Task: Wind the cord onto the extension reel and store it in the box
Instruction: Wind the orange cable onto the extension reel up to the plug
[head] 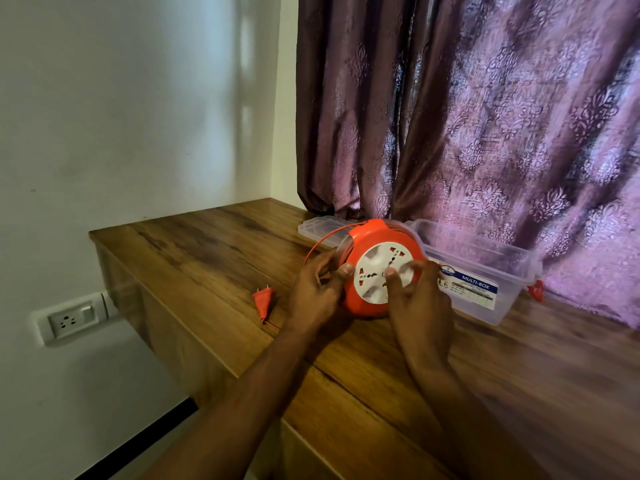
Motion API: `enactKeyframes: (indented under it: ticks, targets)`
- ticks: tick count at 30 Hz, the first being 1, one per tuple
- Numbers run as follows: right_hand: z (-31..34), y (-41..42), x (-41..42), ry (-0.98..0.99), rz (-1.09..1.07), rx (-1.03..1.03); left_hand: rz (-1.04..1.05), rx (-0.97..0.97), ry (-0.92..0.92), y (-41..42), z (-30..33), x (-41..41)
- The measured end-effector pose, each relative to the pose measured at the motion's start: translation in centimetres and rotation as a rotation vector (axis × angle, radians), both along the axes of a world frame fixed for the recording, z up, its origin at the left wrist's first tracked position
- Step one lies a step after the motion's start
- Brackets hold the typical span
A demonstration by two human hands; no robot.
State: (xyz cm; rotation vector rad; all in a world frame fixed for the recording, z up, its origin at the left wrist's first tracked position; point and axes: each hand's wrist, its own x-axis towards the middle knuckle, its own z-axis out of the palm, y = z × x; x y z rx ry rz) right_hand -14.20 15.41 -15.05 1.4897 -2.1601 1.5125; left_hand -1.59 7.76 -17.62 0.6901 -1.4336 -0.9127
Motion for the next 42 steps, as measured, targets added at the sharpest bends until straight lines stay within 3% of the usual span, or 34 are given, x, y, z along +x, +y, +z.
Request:
enactKeyframes:
  ticks: [4, 9, 13, 18, 27, 31, 36, 39, 42]
  targets:
    - [-1.0, -0.4, 0.2, 0.498, 0.047, 0.105, 0.046, -0.002, 0.005, 0.1, 0.3, 0.3]
    - [-1.0, -0.5, 0.2, 0.507, 0.068, 0.182, -0.005, -0.02, 0.02, 0.6, 0.8, 0.3]
    - [-0.3, -0.3, 0.2, 0.383, 0.021, 0.176, -0.039, -0.052, 0.036, 0.7, 0.6, 0.3]
    - [-0.4, -0.7, 0.6, -0.036, 0.024, 0.063, -0.04, -0.12, -0.046, 0.8, 0.6, -0.1]
    - [0.4, -0.8, 1.3, -0.409, 0.059, -0.06, -0.026, -0.124, -0.036, 0.6, 0.2, -0.3]
    - [0.7, -1.4, 1.6, -0.735, 0.092, -0.122, -0.054, -0.113, 0.013, 0.7, 0.3, -0.3]
    - [1.6, -1.1, 1.3, -1.139, 0.264, -0.041, -0.08, -0.059, 0.073, 0.6, 0.2, -0.3]
    - [1.4, -1.1, 1.3, -1.099, 0.329, -0.025, -0.092, -0.032, 0.118, 0.5, 0.1, -0.2]
    - [1.0, -1.2, 1.1, -0.722, 0.198, -0.043, -0.097, 0.002, 0.161, 0.5, 0.3, -0.1]
